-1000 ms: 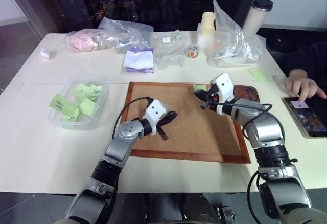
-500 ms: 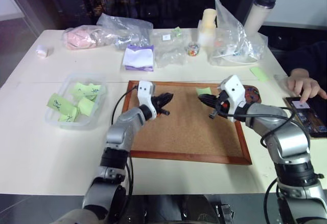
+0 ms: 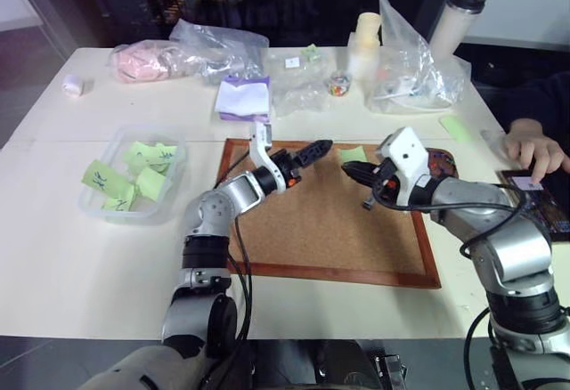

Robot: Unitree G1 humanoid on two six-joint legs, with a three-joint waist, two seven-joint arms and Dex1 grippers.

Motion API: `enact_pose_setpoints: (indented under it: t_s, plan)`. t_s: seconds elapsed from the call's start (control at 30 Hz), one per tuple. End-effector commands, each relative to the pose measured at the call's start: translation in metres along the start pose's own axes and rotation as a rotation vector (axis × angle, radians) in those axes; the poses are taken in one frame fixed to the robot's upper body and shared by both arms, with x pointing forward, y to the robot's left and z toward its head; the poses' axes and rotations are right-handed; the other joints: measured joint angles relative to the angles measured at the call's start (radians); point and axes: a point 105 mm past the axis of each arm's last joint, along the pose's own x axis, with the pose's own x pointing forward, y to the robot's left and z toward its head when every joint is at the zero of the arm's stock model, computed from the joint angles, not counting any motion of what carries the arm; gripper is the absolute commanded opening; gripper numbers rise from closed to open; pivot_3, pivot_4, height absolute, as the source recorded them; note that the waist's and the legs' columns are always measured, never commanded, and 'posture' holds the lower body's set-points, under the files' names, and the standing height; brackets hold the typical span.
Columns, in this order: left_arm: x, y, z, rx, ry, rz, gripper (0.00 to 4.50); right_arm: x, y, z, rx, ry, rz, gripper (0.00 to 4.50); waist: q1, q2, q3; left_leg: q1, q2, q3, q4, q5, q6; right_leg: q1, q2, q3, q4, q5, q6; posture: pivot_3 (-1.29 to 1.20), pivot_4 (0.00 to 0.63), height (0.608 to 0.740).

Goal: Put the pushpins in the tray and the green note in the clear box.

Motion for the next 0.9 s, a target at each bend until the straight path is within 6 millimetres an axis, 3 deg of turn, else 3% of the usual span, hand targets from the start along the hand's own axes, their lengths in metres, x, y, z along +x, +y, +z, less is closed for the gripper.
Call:
enact_pose_setpoints:
  t_s: [0.03,0.33,0.43,0.67,0.83,0.9]
  plan:
    - [0.009,-0.014,-0.002,-0.033,0.022,-0.057,4.38,-0.003,0.006,0.012,-0.055,-0.033,0.008,0.00,0.000,0.000,0.000,0.000,0.000,0.000,0.000,0.000,0.000,0.000,0.000,0.000,0.000,0.000,0.000,0.00,0.150,0.740]
    - [0.020,-0.018,-0.012,-0.026,0.084,-0.067,4.38,-0.004,0.017,0.014,-0.078,-0.031,0.058,0.00,-0.001,0.000,0.000,0.000,0.000,0.000,0.000,0.002,-0.004,0.000,0.000,0.000,0.000,0.000,0.000,0.00,0.150,0.740]
    - [0.020,-0.018,-0.012,-0.042,0.080,-0.071,3.55,-0.004,0.017,0.014,-0.083,-0.029,0.054,0.00,-0.001,0.000,0.000,0.000,0.000,0.000,0.000,0.003,-0.005,0.000,0.000,0.000,0.000,0.000,0.000,0.00,0.150,0.740]
    - [0.017,-0.021,-0.016,-0.057,0.093,-0.092,0.08,-0.005,0.016,0.014,-0.087,-0.027,0.047,0.00,-0.001,0.000,0.000,0.000,0.000,0.000,0.000,0.003,-0.005,0.000,0.000,0.000,0.001,0.000,0.000,0.00,0.150,0.740]
    - [0.016,-0.017,-0.016,-0.042,0.093,-0.076,0.08,-0.007,0.013,0.016,-0.096,-0.032,0.036,0.00,-0.001,0.000,0.000,0.000,0.000,0.000,0.000,0.003,-0.005,0.000,0.000,0.000,0.001,0.000,0.000,0.00,0.150,0.740]
    - [0.013,-0.003,-0.017,0.000,0.094,-0.022,0.08,-0.012,0.005,0.024,-0.083,-0.056,0.011,0.00,-0.001,0.000,0.000,0.000,0.000,0.000,0.000,0.003,-0.005,0.000,0.000,0.000,0.001,0.000,0.000,0.00,0.150,0.740]
